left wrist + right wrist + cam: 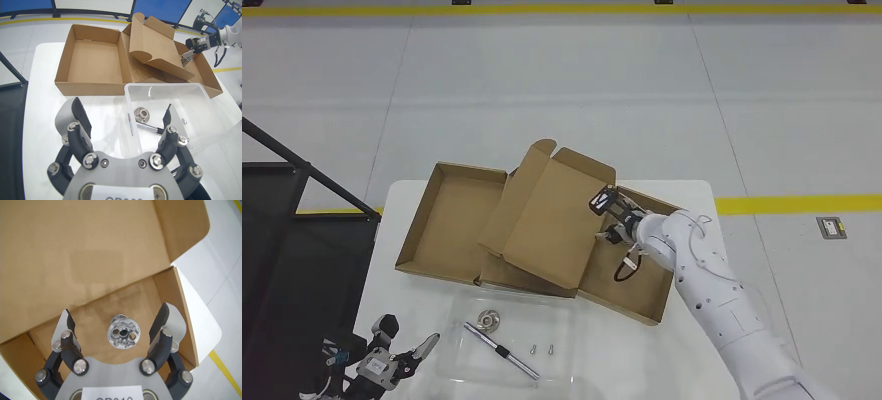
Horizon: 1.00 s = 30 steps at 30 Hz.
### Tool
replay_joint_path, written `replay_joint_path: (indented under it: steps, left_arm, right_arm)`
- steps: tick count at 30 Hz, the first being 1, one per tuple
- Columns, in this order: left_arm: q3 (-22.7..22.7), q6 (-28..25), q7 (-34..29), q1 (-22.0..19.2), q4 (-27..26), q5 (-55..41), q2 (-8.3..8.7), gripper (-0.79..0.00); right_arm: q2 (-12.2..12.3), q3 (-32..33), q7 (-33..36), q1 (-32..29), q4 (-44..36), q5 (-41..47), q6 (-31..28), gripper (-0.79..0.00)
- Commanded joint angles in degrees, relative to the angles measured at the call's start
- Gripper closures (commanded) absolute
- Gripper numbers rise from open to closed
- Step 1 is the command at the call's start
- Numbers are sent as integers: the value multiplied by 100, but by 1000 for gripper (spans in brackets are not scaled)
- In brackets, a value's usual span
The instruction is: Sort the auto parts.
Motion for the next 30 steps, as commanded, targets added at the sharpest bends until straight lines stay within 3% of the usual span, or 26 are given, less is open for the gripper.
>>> replay_joint_path:
  steps: [1, 6, 11, 15, 23, 28, 30]
  left_arm:
    - [0, 0, 0, 0, 0, 0, 0, -785]
    - [0, 0, 0, 0, 0, 0, 0, -785]
    - [0, 0, 0, 0, 0, 0, 0, -785]
    - [0, 0, 0, 0, 0, 0, 0, -785]
    - [0, 0, 0, 0, 0, 0, 0, -785]
    - [0, 0, 0, 0, 0, 0, 0, -785]
    - [0, 0, 0, 0, 0, 0, 0, -785]
  right_arm:
    - [122, 150, 77, -631, -1237, -225, -118, -785]
    - [321, 252, 444, -1915, -3538, -821, -486, -785]
    - [385, -222, 665, -2567, -4661, -1387, -1049, -785]
    - [398, -797, 585, -2860, -5039, -1754, -1574, -785]
    - [398, -797, 585, -2860, -5039, -1754, -1574, -785]
    - [423, -877, 10, -2799, -4958, -2034, -1813, -785]
    - [386, -1107, 58, -2670, -4780, -2142, -1926, -493]
